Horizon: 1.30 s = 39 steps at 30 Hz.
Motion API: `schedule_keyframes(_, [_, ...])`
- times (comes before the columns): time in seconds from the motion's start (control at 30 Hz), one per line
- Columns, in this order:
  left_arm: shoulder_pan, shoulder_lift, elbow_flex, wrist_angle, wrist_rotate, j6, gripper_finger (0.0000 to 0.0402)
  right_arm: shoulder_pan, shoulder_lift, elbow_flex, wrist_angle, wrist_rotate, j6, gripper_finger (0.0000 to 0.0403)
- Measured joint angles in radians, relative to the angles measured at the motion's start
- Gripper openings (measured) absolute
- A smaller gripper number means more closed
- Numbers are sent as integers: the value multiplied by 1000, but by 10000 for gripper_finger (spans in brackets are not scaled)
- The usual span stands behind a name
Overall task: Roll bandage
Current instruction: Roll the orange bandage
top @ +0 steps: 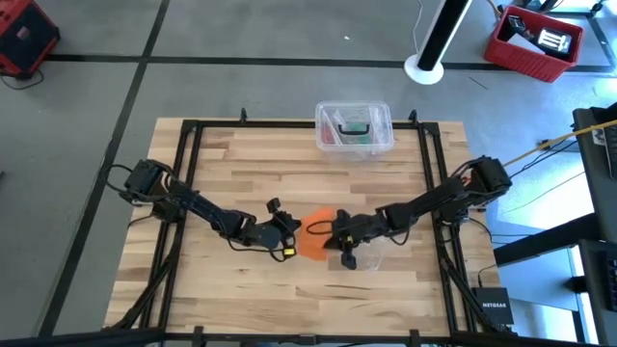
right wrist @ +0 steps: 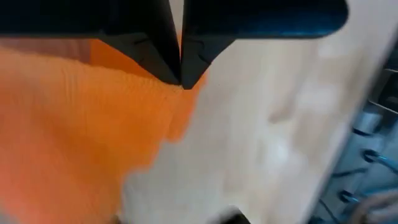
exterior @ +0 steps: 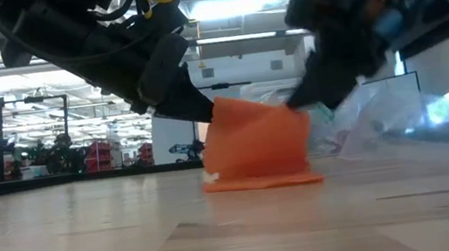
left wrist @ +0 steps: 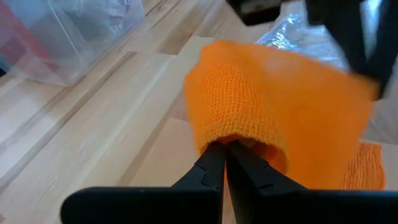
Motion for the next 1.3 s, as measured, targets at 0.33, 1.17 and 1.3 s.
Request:
schedule_keyframes(0.33, [-4,0,0,-4,0,1,0,0,-224,146,-221,12,-139,4])
schedule_keyframes(1.17, [-104,-1,0,1,22,51,0,-301,-218,364,-605,146,-313,167])
schedule_keyframes(1.3, [-105,-1,0,-2,37,22,0,-303,-254,496,-907,147,-333,231])
